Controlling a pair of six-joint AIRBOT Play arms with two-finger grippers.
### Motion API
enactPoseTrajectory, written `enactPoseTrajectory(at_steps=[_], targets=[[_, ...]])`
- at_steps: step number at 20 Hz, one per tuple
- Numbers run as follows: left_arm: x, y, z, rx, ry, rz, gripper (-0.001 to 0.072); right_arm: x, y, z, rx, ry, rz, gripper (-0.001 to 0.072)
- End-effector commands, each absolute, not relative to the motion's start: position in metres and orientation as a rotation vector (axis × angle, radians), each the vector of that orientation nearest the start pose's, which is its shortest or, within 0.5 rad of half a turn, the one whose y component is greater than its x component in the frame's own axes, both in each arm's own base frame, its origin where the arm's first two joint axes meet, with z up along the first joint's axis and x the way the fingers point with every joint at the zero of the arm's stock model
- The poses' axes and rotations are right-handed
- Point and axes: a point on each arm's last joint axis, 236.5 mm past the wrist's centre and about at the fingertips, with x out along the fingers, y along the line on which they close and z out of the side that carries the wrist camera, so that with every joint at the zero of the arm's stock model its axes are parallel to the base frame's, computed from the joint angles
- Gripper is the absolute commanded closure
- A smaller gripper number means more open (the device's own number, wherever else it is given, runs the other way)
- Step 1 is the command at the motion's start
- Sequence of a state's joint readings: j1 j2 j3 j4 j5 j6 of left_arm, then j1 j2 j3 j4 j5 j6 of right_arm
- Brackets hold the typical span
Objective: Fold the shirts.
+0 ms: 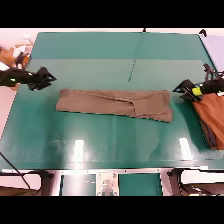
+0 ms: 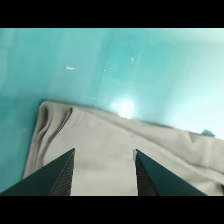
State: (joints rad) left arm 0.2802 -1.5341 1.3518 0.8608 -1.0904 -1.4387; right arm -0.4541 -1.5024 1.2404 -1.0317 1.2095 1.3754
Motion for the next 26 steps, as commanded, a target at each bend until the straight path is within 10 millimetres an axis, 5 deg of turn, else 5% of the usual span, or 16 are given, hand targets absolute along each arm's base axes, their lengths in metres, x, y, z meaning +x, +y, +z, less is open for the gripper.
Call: enactPoseTrajectory(at_steps=[1, 2, 6, 10, 14, 15, 16, 17, 22, 26], targets=[[0.462, 0.012, 0.049, -0.722, 1.107, -0.194, 0.0274, 0.366, -0.08, -0.043, 0.648, 1.365, 0.129, 0.0102], [0.462, 0.01, 0.049, -0.722, 1.108, -0.199, 0.0312, 0.36, -0.074, -0.056, 0.65, 1.395, 0.161, 0.01], [0.463, -0.01, 0.05, -0.691, 1.115, -0.244, 0.0684, 0.366, -0.047, -0.091, 0.755, 1.412, 0.293, 0.0055], [0.463, -0.034, 0.05, -0.643, 1.126, -0.301, 0.0682, 0.384, -0.023, -0.11, 0.852, 1.383, 0.368, 0.0055], [0.461, -0.079, 0.051, -0.574, 1.139, -0.387, 0.0682, 0.395, 0.007, -0.121, 0.8, 1.434, 0.433, 0.0088], [0.46, -0.094, 0.051, -0.555, 1.142, -0.412, 0.0682, 0.399, 0.012, -0.118, 0.779, 1.43, 0.446, 0.0223], [0.459, -0.111, 0.051, -0.526, 1.142, -0.446, 0.0682, 0.403, 0.014, -0.113, 0.76, 1.425, 0.46, 0.0539], [0.457, -0.128, 0.052, -0.487, 1.138, -0.484, 0.0682, 0.407, 0.014, -0.107, 0.752, 1.419, 0.472, 0.0687], [0.449, -0.231, 0.04, -0.361, 1.101, -0.632, 0.0682, 0.428, 0.012, -0.038, 0.692, 1.36, 0.549, 0.069], [0.439, -0.339, -0.014, -0.248, 1.042, -0.725, 0.0681, 0.427, 0.03, 0.048, 0.586, 1.301, 0.645, 0.069]])
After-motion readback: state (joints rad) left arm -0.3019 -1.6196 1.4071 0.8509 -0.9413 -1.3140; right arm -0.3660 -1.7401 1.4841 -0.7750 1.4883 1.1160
